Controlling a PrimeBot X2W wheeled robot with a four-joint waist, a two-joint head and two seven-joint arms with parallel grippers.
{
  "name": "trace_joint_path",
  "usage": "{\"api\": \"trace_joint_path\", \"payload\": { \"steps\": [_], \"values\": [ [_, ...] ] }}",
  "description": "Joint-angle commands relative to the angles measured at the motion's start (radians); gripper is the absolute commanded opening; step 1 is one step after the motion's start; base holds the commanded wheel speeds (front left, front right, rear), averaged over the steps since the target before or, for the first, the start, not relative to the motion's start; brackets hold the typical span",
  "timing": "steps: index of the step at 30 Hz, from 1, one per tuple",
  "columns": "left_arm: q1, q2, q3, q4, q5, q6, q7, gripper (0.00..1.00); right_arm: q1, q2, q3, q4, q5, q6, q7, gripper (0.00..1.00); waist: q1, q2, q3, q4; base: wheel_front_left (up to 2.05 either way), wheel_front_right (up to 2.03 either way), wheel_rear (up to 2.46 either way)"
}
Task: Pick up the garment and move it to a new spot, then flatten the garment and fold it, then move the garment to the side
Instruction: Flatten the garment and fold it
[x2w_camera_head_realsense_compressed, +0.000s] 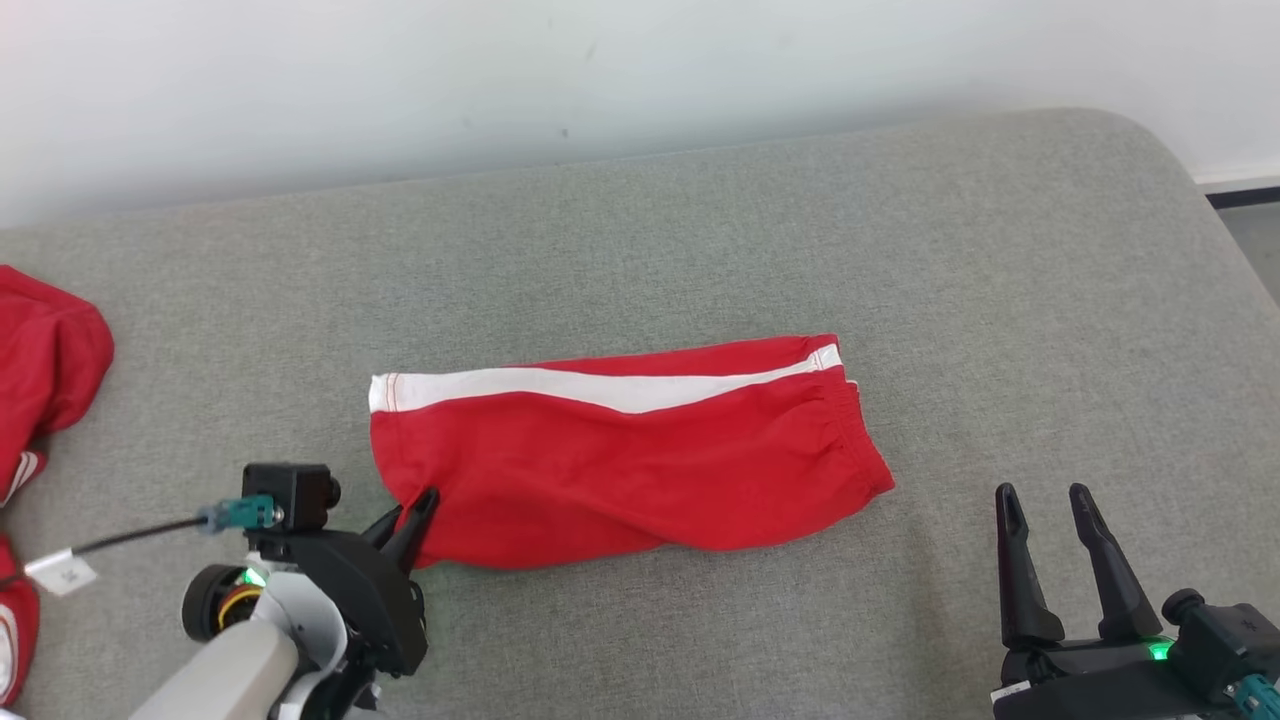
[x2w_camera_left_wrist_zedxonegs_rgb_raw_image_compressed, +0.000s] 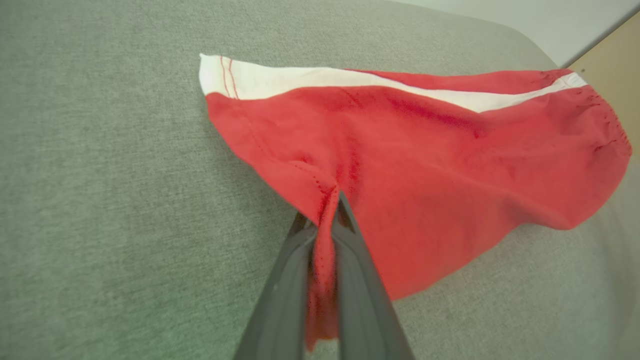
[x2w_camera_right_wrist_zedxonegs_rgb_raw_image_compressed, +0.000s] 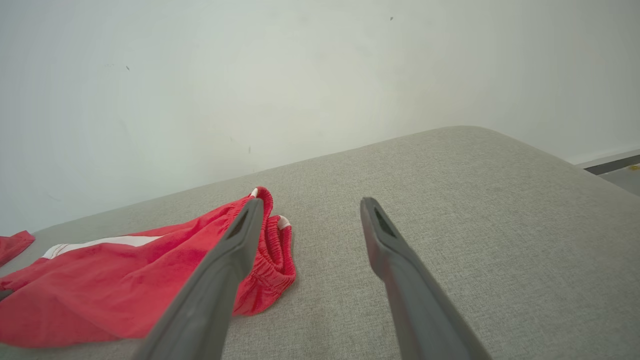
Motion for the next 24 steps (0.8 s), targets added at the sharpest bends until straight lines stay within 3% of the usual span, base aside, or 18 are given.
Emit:
{"api": "trace_joint_path", "payload": {
  "steps": [1,2,14,24],
  "values": [
    [0.013,-0.003,0.003,0.003,0.006,0.003,-0.015,0.45,0.008,-0.008,0.000,0.001,-0.009,-0.002,-0.001,1.00,0.0001,0.0001,-0.003,0.003,0.00,0.00,0.00],
    [0.015,-0.006,0.000,0.004,0.017,0.007,-0.033,1.00,0.006,-0.010,0.001,0.002,-0.010,-0.002,-0.001,1.00,0.0001,0.0001,-0.005,0.004,0.00,0.00,0.00],
    [0.037,-0.021,0.073,0.015,0.121,0.043,-0.270,1.00,-0.020,-0.028,-0.002,-0.010,-0.022,-0.002,-0.001,1.00,0.0001,0.0001,-0.057,0.046,0.00,0.00,0.00],
    [0.184,-0.089,0.390,-0.188,0.382,0.073,-0.277,1.00,-0.016,-0.023,-0.004,-0.015,-0.028,-0.002,-0.001,1.00,0.0001,0.0001,-0.085,0.096,0.00,0.00,0.00]
  ]
}}
